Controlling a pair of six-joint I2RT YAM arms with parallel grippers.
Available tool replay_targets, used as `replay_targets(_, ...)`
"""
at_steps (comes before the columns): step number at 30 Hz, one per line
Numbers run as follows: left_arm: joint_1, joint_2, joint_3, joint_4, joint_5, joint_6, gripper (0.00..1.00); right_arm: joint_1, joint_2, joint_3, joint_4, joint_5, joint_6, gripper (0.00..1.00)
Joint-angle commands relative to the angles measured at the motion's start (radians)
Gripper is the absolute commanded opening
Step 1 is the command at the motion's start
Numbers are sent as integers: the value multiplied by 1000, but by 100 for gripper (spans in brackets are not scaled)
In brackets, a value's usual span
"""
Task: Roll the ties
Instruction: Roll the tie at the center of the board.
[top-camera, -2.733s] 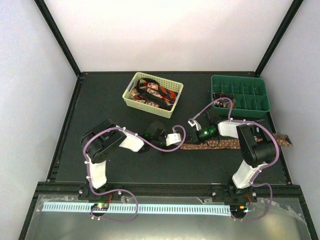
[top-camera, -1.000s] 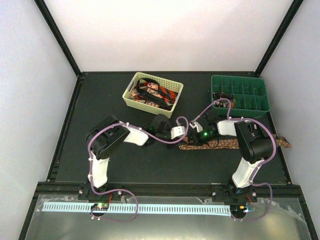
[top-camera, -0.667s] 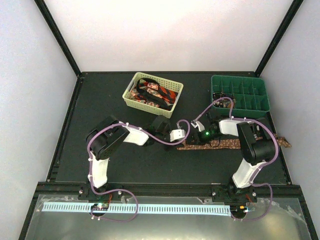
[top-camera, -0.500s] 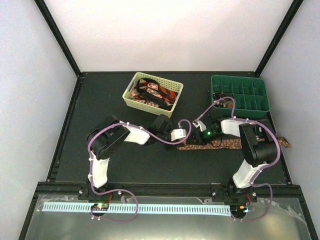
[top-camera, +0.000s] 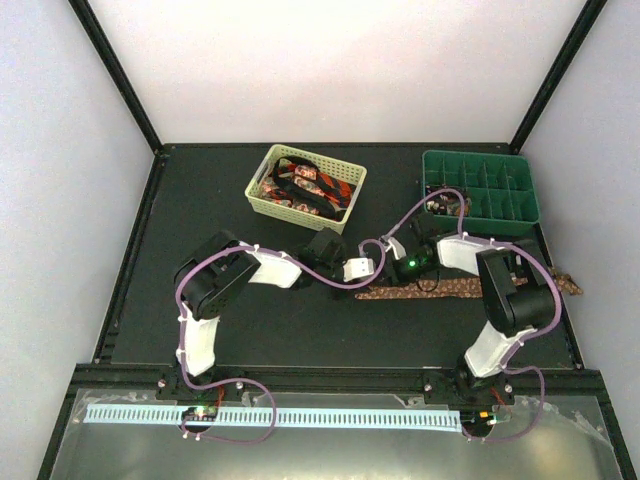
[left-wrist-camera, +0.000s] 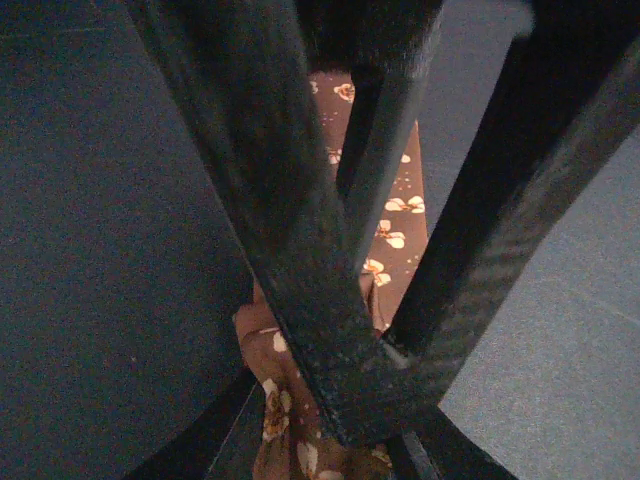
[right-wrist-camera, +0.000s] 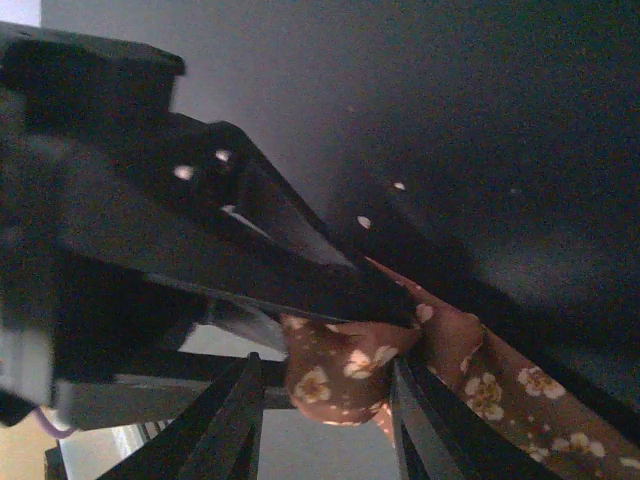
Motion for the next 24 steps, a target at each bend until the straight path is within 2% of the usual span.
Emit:
replay_targets(1,-7,64,-9,-121,-84,20,26,12,55,13,25,26,8,35)
replay_targets(5,-8,60,-5,-124,-87,18,27,22,76,13,22,30,4,20)
replay_targets(7,-8,57,-5,-123,-85,15,28,23,70,11,24,35,2,5)
replay_targets(8,-8,51,-5,-123,-86,11,30,20,64,8,26,40,3,2)
replay_targets(16,28,-112,-79,-31,-23,16,62,21,56,-9,22,42,-5,2)
replay_targets(20,31,-192,-111,5,-17,41,73,21,56,-11,27,22,-1,2)
replay_targets(24,31,-182,-129,24,-6,62,82,21,52,-11,34,-11,4,2)
